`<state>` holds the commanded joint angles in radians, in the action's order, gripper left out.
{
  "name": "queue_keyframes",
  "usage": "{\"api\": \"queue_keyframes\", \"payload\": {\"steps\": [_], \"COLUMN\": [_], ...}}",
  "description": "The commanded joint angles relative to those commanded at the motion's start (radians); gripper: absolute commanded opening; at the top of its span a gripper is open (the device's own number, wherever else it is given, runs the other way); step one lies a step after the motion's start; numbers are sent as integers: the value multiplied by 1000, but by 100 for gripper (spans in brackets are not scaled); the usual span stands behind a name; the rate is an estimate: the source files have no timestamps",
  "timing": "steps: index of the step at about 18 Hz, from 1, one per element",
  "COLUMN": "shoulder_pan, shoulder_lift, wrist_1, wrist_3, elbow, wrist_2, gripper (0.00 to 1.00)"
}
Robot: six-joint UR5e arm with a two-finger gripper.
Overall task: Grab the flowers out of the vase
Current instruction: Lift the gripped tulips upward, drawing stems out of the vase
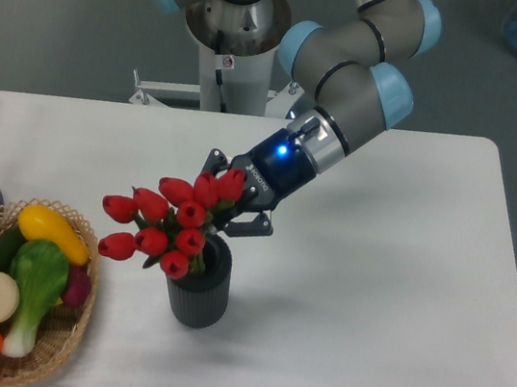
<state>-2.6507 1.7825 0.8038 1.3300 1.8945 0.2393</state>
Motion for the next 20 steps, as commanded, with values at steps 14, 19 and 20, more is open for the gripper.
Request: {"api": "queue_keyframes", "payload": {"steps": [14, 19, 20], "shoulder_pan": [-25, -18, -18], "shoulder_lift": [-55, -107, -121], "wrist_1": [0, 2, 2], "wrist_3": [-130, -185, -201], "elbow": [-51, -49, -49], "wrist_2": [-87, -106, -106], "gripper": [23, 22, 22]}}
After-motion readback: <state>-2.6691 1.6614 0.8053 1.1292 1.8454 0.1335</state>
